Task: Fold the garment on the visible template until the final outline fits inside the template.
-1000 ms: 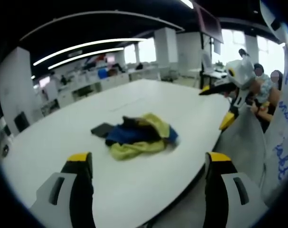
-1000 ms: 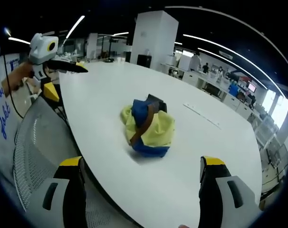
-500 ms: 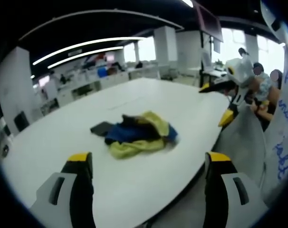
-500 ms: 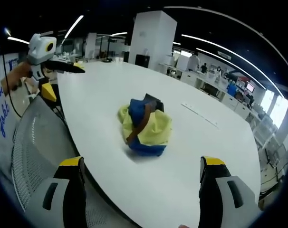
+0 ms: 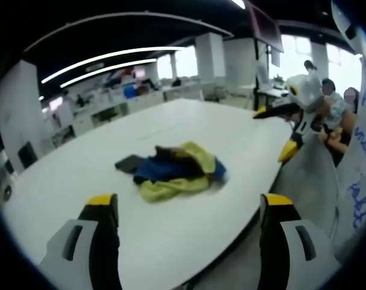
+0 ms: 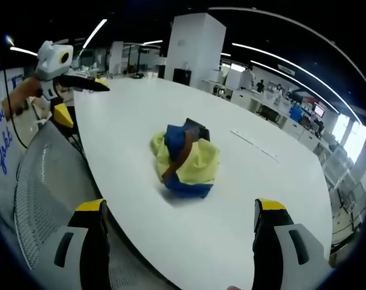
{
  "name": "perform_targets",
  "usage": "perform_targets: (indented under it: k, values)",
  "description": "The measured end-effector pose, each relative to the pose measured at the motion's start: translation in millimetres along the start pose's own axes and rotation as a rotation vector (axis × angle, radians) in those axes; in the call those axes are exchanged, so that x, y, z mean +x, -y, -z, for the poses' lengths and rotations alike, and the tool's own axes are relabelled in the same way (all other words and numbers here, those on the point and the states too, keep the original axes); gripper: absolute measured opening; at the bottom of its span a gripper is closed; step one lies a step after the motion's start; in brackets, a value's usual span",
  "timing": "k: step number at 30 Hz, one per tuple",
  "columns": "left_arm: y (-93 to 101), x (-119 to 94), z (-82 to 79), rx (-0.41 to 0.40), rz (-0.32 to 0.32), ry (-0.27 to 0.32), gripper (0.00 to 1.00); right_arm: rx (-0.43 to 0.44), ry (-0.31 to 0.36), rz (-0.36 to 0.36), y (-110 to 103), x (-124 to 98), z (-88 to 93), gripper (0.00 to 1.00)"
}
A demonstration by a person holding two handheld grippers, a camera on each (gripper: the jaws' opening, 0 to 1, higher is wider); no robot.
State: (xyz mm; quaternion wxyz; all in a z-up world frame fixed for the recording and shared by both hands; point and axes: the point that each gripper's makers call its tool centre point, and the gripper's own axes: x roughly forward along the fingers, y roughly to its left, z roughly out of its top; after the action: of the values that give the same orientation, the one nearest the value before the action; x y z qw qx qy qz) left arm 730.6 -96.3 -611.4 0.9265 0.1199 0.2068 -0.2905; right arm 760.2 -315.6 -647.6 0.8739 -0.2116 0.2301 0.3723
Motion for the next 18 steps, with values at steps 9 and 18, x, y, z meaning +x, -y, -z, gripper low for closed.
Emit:
perform_targets:
  k: [9, 18]
  values:
    - [-1.4, -2, 0.1, -0.006, -0.006, 0.006, 0.93, -0.005, -0.003, 0.004, 0, 3, -1.4, 1.00]
    - [-3.6, -5, 4.2, -0.018, -0.019, 0.010, 0.92, -0.023, -0.007, -0.004, 1, 14, -0.6, 1.00]
